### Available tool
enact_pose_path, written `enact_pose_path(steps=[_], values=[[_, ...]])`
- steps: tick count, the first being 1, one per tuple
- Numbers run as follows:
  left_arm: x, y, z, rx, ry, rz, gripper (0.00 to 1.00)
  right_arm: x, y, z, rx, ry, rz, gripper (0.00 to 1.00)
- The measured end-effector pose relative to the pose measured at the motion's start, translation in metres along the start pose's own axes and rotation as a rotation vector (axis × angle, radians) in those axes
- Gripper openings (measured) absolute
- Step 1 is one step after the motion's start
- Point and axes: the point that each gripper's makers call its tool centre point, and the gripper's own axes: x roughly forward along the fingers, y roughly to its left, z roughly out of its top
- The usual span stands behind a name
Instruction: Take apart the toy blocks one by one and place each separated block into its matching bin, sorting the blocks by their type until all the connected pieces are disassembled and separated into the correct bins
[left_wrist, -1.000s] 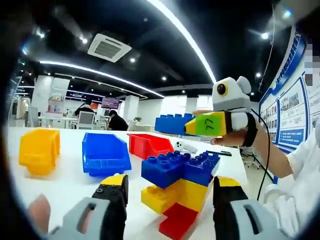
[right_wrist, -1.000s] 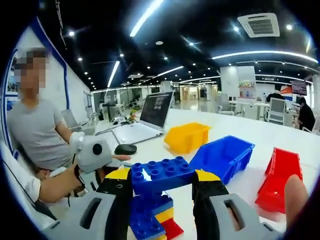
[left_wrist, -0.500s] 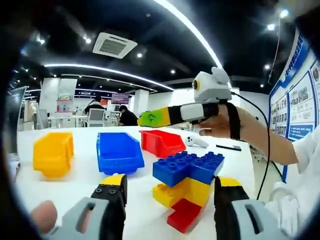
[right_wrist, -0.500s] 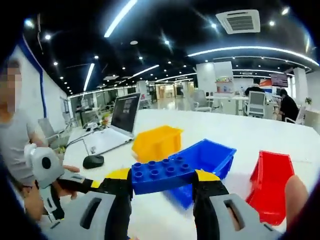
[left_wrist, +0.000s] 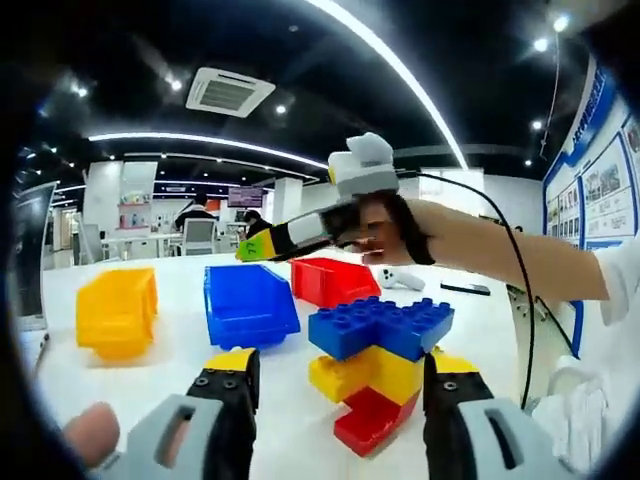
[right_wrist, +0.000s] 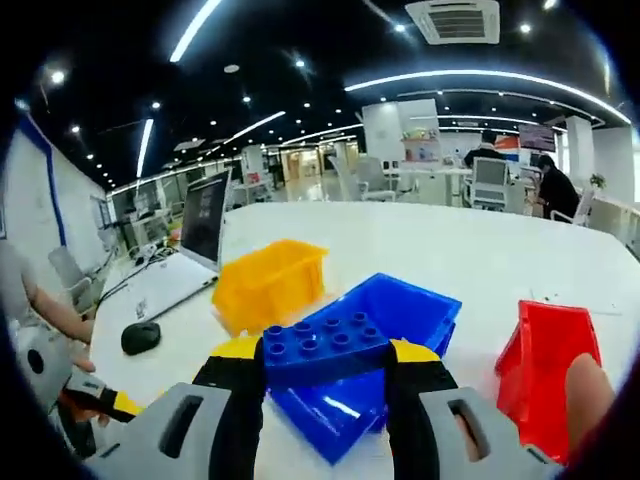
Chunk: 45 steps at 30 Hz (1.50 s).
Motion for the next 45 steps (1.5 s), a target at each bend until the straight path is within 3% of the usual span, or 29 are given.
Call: enact_pose_path(steps=[13, 16, 19, 22, 32, 45], values=[[-0.001, -0.001, 0.004, 0.005, -0.014, 0.004, 0.67, 0.019, -0.018, -0.015, 0.011, 0.039, -0.076, 0.48], [-0.001, -0.002, 0.004, 0.010, -0.014, 0.005, 0.67, 0.015, -0.025, -0.009, -0.086, 0.003, -0.118, 0.49], [-0.001, -0.002, 0.004, 0.012, -0.015, 0.006, 0.67, 0.013, -0.025, -0.002, -0.054, -0.040, -0.102, 0.61], [-0.001, -0.002, 0.003, 0.009, -0.014, 0.006, 0.67, 0.007, -0.025, -0.001, -0.070, -0.043, -0.096, 0.58], [-0.002, -0.002, 0.005, 0.013, -0.021, 0.009, 0.67, -0.020, -0.002, -0.002, -0.091, -0.080, 0.015, 0.50], [0.000, -0.004, 0.007, 0.004, -0.037, -0.014, 0.67, -0.089, 0.065, -0.019, -0.161, -0.094, 0.269, 0.55]])
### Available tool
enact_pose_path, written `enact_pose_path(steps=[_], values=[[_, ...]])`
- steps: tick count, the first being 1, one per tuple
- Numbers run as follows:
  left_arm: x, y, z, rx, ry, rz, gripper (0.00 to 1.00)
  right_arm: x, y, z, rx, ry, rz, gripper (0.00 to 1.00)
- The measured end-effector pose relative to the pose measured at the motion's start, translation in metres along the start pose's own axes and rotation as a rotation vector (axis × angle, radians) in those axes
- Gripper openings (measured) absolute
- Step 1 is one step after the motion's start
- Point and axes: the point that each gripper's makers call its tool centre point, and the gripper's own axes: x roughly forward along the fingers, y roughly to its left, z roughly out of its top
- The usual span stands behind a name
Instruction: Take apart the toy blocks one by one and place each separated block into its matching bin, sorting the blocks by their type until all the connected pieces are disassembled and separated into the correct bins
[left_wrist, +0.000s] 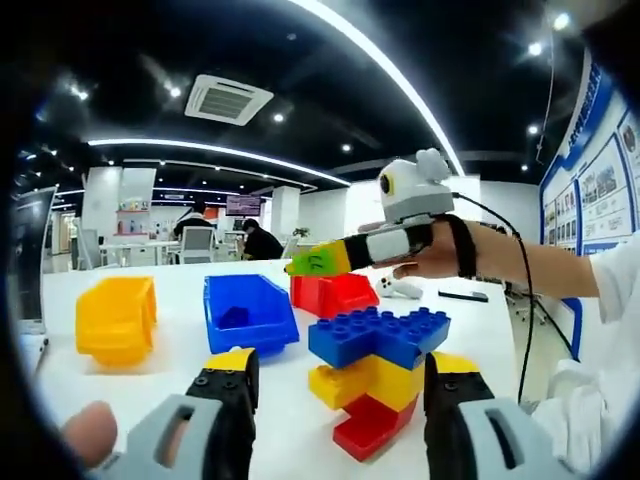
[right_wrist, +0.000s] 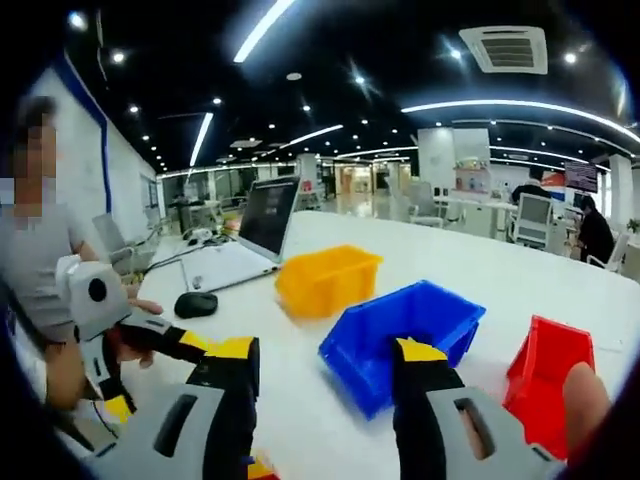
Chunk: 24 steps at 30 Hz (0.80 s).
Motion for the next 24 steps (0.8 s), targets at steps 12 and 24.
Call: enact_pose_path(steps=[12, 24], values=[[0.000, -0.006, 0.002, 0.004, -0.011, -0.021, 0.67, -0.048, 0.032, 0.002, -0.023, -0.051, 0.056, 0.56], [0.006, -0.015, -0.004, 0.002, -0.003, -0.068, 0.67, -0.052, 0.054, -0.027, -0.103, 0.019, 0.156, 0.59]])
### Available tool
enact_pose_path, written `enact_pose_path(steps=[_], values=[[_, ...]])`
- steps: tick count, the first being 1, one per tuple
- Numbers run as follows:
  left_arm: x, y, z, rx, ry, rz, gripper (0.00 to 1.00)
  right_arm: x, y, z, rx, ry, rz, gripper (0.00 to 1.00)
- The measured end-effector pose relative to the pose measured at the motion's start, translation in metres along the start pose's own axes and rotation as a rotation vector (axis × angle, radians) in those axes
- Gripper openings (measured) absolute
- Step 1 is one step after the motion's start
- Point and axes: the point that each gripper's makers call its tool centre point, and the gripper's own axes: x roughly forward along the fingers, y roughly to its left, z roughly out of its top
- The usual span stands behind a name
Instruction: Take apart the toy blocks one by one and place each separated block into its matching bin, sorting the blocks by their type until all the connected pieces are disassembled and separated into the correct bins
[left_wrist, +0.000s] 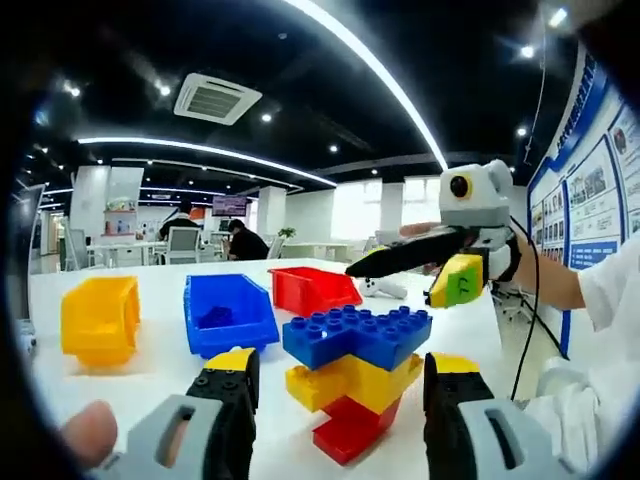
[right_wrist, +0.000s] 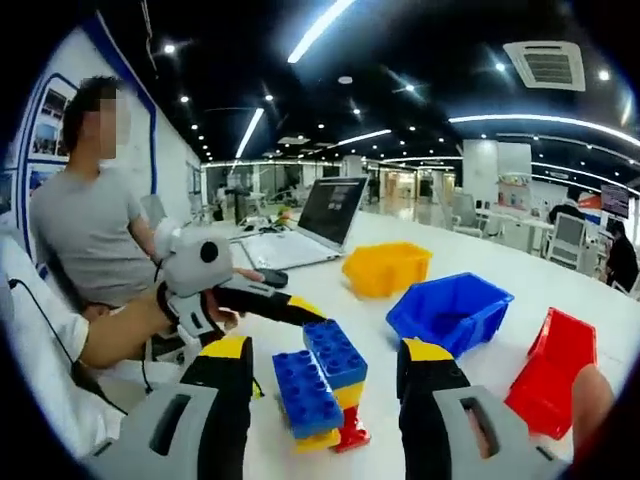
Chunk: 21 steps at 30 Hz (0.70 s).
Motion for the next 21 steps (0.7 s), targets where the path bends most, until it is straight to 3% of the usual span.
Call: enact_pose_path(steps=[11, 16, 21], values=[[0.008, 0.003, -0.017, -0.007, 0.036, -0.018, 0.65, -0.010, 0.010, -0.033, -0.005, 0.069, 0.009, 0.47], [0.011, -0.003, -0.019, -0.020, 0.036, -0.033, 0.63, -0.011, 0.010, -0.031, -0.015, 0.069, 0.009, 0.39], [0.021, -0.012, -0.023, -0.082, 0.032, -0.045, 0.64, -0.009, 0.014, -0.031, -0.019, 0.078, 0.022, 0.28]])
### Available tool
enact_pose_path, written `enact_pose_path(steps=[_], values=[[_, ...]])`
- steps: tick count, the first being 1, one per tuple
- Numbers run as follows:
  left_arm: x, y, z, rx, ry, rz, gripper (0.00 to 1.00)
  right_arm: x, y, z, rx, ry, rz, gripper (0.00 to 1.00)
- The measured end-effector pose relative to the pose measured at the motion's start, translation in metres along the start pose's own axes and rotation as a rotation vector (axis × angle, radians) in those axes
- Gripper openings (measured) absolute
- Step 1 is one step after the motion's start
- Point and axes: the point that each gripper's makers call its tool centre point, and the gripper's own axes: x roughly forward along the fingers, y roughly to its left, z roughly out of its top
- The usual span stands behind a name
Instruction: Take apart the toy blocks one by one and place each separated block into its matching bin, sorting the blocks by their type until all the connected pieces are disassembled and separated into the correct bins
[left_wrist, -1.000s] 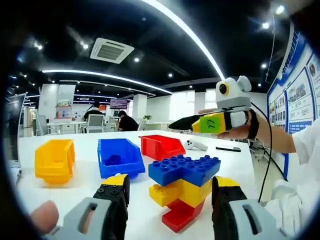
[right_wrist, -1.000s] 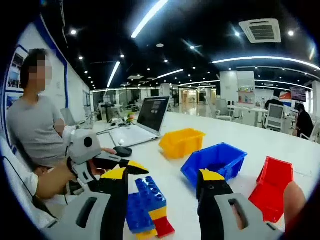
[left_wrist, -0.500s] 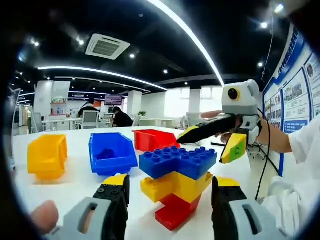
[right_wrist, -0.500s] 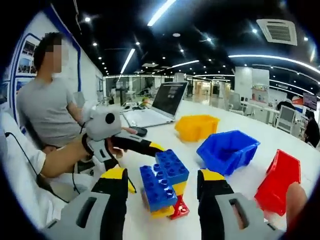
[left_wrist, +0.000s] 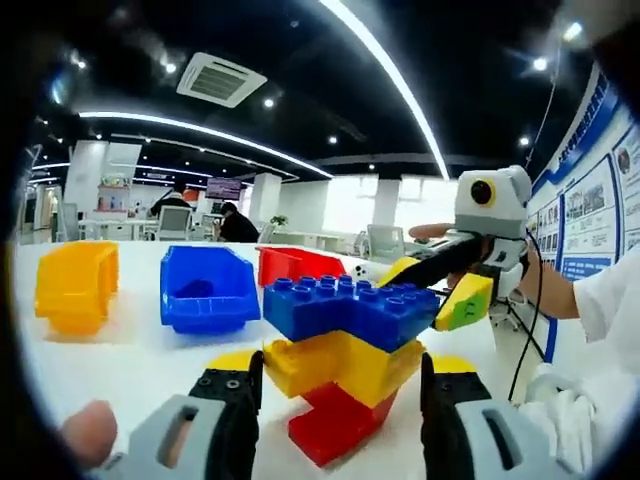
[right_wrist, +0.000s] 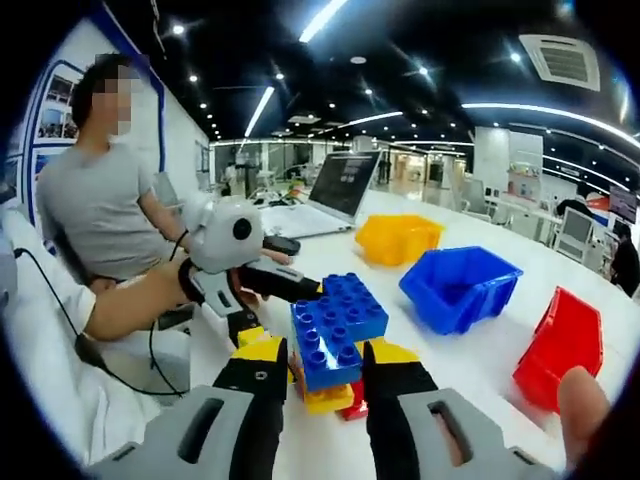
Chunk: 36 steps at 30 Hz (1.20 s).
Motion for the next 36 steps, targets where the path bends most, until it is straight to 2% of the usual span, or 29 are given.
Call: enact_pose_path(steps=[3, 7, 19, 22, 24, 28, 31, 36], values=[[0.005, -0.001, -0.003, 0.011, 0.010, 0.006, 0.70, 0.001, -0.001, -0.001, 0.016, 0.002, -0.003, 0.27], [0.014, -0.006, -0.008, 0.110, 0.034, 0.032, 0.75, 0.002, -0.001, 0.000, 0.044, 0.008, 0.000, 0.25], [0.013, -0.013, -0.012, 0.148, 0.020, 0.035, 0.77, 0.003, 0.007, -0.002, 0.096, 0.056, 0.017, 0.24], [0.013, -0.017, -0.014, 0.163, 0.027, 0.037, 0.77, 0.003, 0.008, -0.002, 0.135, 0.080, 0.023, 0.24], [0.014, -0.012, -0.014, 0.171, 0.031, 0.037, 0.78, 0.003, 0.009, -0.003, 0.142, 0.086, 0.029, 0.24], [0.014, -0.014, -0.014, 0.176, 0.028, 0.033, 0.78, 0.002, 0.010, -0.003, 0.170, 0.095, 0.038, 0.24], [0.016, -0.014, -0.014, 0.179, 0.028, 0.032, 0.78, 0.002, 0.011, -0.004, 0.221, 0.105, 0.042, 0.24], [0.018, -0.015, -0.014, 0.190, 0.023, 0.034, 0.78, 0.004, 0.009, -0.003, 0.249, 0.114, 0.045, 0.24]])
